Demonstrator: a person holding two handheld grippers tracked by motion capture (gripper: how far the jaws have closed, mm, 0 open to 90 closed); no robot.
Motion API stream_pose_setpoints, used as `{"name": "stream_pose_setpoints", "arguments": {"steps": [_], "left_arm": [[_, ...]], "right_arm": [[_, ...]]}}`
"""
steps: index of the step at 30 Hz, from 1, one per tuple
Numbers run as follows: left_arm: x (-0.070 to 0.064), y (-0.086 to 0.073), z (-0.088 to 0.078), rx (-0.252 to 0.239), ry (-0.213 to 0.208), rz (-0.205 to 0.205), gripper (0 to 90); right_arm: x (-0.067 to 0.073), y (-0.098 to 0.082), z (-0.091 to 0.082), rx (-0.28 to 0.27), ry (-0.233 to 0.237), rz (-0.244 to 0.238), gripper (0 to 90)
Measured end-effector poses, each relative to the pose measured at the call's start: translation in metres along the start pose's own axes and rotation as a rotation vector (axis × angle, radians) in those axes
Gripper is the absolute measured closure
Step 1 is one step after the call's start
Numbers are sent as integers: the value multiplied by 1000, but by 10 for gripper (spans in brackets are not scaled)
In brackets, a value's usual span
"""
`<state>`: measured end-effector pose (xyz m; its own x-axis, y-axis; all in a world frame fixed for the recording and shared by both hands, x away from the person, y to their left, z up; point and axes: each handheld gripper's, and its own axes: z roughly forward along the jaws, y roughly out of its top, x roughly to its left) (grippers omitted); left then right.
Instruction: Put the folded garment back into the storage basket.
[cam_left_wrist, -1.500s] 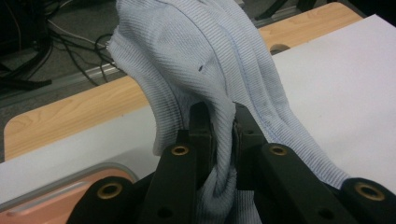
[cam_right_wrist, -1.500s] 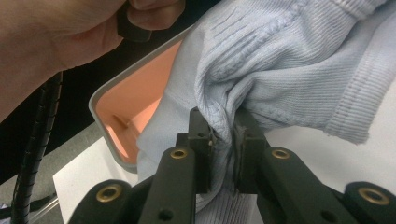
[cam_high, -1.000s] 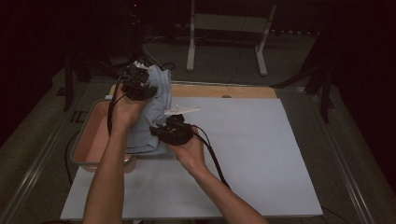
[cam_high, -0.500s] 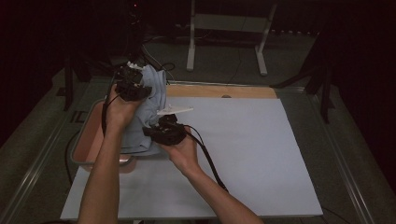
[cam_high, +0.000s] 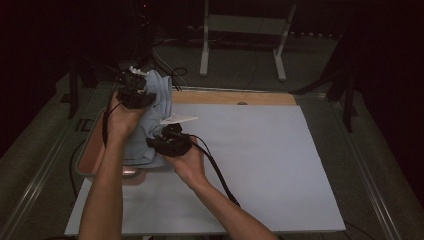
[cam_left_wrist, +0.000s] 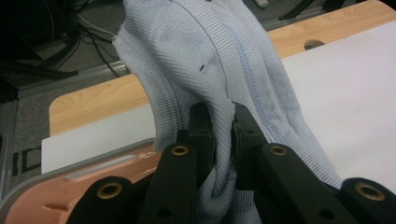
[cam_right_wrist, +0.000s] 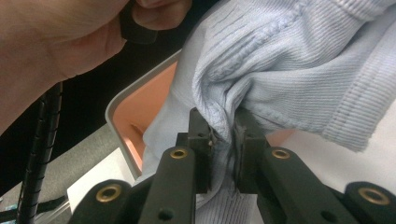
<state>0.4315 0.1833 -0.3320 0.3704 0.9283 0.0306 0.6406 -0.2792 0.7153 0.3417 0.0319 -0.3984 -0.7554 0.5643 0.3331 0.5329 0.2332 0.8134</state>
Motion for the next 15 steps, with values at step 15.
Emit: {"name": "stream_pose_setpoints", "arguments": {"steps": [15], "left_arm": [[19,-11,-7,-15,11,-48,826]], "right_arm": [[8,1,16,24,2,-5,807]]}}
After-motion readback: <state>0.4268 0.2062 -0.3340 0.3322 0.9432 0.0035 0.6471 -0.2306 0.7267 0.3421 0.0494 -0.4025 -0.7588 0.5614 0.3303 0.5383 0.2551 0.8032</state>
